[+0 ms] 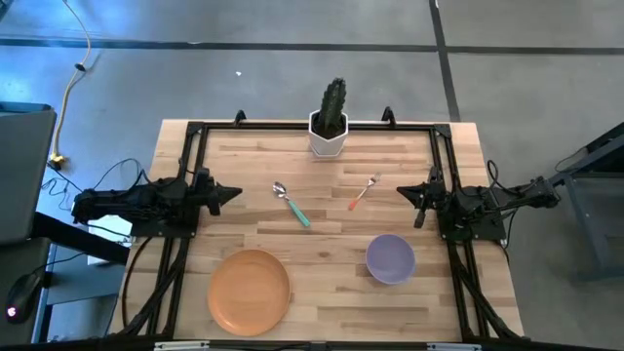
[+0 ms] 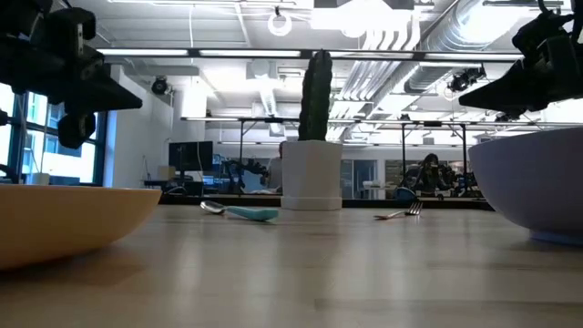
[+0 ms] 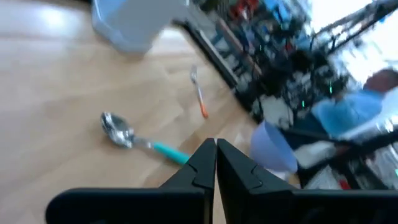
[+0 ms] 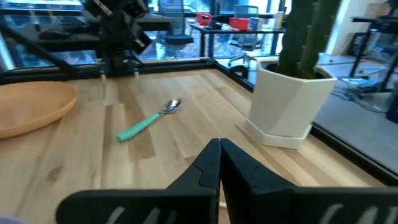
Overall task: Set table place
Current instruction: Move the orange plate to the center
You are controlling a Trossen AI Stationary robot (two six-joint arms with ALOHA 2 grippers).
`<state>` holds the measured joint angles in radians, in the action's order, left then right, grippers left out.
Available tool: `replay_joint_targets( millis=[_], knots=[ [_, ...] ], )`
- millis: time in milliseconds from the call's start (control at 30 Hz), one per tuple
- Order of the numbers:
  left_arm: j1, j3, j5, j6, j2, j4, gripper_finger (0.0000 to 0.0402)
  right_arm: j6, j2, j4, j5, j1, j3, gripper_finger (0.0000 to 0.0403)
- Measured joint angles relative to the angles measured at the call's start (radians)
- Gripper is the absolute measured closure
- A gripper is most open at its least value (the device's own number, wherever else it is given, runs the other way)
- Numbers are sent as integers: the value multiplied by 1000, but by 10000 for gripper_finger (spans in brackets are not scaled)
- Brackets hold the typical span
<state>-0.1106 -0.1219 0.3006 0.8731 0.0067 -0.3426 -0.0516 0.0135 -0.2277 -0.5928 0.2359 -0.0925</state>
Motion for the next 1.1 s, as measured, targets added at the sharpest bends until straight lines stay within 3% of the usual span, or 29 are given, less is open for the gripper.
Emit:
replay_joint_targets(
  millis=[133,333,467,600,900,1100],
  knots=[
    [-1,0,104,-13,0,19,399,-87,0,18,0,0,0,403],
    [0,-7,81,-96,28,129,401,-267,0,64,-97,0,0,403],
    [0,-100,97,-153,132,122,401,-307,0,131,-136,0,0,403],
    [0,-275,104,-208,341,6,402,-307,0,188,-138,0,0,403],
    [0,-797,23,-264,972,-613,402,-311,7,237,-187,0,-27,403],
    [81,-942,7,-328,1176,-640,402,-295,114,146,-186,0,-206,403]
  ],
)
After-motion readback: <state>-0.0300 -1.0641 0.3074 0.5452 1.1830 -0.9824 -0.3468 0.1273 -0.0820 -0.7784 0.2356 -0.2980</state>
